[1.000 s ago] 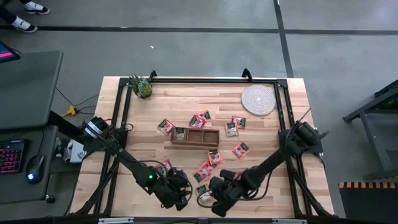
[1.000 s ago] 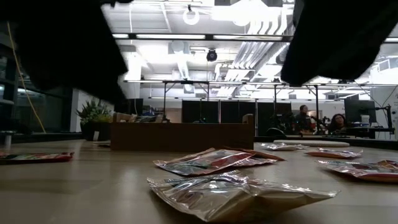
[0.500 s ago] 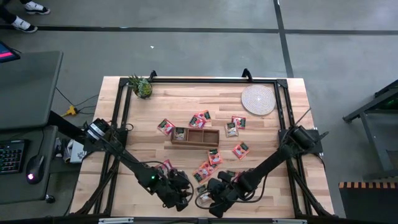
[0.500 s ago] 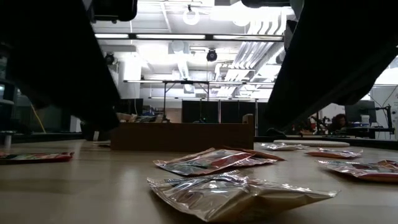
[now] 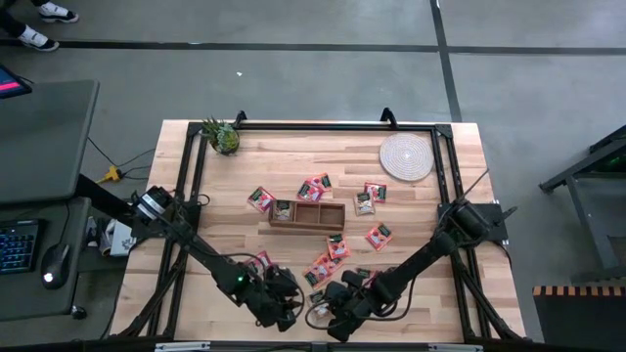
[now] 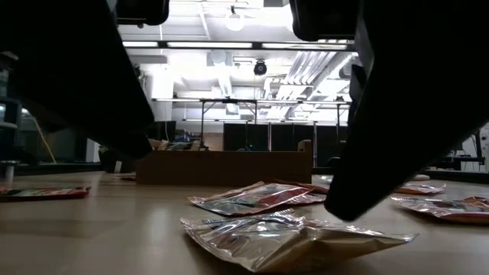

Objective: Pick & Place Tea
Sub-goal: Put the brown tea bag into the left section of the brown wooden organizer

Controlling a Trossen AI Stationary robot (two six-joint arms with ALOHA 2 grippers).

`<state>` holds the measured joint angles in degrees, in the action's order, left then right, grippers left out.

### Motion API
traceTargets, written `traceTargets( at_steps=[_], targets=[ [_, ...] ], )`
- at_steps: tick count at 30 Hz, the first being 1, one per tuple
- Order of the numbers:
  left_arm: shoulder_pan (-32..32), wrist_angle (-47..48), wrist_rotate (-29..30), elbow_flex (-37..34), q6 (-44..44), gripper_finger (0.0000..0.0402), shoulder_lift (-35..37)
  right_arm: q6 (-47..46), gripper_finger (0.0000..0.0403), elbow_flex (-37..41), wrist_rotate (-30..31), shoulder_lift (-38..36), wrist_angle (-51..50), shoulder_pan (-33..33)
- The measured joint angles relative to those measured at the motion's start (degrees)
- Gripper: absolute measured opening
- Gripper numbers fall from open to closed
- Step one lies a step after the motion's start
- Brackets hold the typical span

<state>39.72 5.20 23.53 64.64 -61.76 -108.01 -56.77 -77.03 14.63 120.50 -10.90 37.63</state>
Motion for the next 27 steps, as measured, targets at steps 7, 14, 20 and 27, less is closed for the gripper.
traceTargets(
  at_steps=[7, 14, 20, 27],
  targets=[
    [-0.33, -0.43, -0.28, 0.00, 0.00, 0.0145, 0.00, -0.13, 0.0000, 0.00, 0.57, 0.65, -0.09, -0.02],
    [-1.85, -0.41, -1.11, 0.02, -0.63, 0.0145, 0.00, -1.96, 0.0000, -0.17, -0.59, 3.13, 1.41, 0.09],
    [-4.21, -0.91, -7.64, 0.15, -3.27, 0.0145, -1.82, -2.22, 0.0000, -0.22, -0.55, 3.99, 2.19, 0.22],
    [-5.26, -2.73, -12.76, 0.28, -8.99, 0.0145, -5.25, -2.02, 0.0000, -0.15, -0.07, 4.03, 1.98, 0.17]
  ],
)
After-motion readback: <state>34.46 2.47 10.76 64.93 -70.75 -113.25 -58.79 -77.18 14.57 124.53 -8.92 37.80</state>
